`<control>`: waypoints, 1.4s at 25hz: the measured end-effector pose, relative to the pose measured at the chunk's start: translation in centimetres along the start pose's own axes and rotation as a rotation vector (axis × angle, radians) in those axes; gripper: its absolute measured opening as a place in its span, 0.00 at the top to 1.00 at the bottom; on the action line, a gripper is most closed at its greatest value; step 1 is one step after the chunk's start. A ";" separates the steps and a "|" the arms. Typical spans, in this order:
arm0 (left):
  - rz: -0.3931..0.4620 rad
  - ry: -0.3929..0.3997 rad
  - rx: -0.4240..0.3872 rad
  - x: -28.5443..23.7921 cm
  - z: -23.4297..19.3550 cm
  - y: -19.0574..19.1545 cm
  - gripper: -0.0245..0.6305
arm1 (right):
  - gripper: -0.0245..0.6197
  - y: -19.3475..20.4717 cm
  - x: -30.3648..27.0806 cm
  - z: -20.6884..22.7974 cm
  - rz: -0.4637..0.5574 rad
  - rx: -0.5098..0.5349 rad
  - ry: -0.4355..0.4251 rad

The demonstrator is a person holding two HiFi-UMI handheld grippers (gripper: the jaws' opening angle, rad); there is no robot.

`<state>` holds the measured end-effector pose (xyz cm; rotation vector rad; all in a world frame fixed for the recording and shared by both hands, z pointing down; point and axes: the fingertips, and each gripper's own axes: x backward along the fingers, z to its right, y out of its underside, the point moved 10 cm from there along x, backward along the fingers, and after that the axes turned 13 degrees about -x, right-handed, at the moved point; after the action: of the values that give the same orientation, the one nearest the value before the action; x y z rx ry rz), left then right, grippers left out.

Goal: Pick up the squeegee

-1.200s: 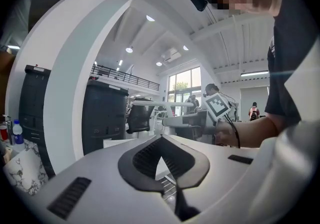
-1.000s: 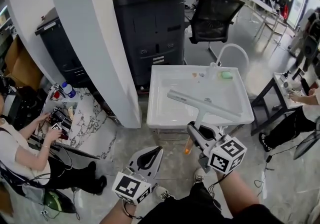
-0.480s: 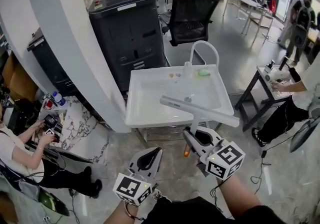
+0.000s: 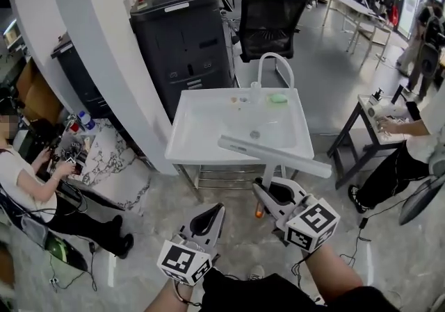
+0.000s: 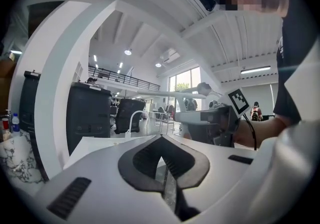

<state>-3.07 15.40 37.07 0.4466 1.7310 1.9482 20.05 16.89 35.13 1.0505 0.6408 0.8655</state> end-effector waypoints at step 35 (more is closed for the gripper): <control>-0.026 -0.043 -0.007 1.0 4.0 -1.2 0.94 | 0.90 0.8 2.7 -0.3 -0.004 -0.040 -0.058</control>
<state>-1.55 19.31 36.37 0.4573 1.6945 1.9120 20.94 19.54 35.64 1.0341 0.5747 0.8389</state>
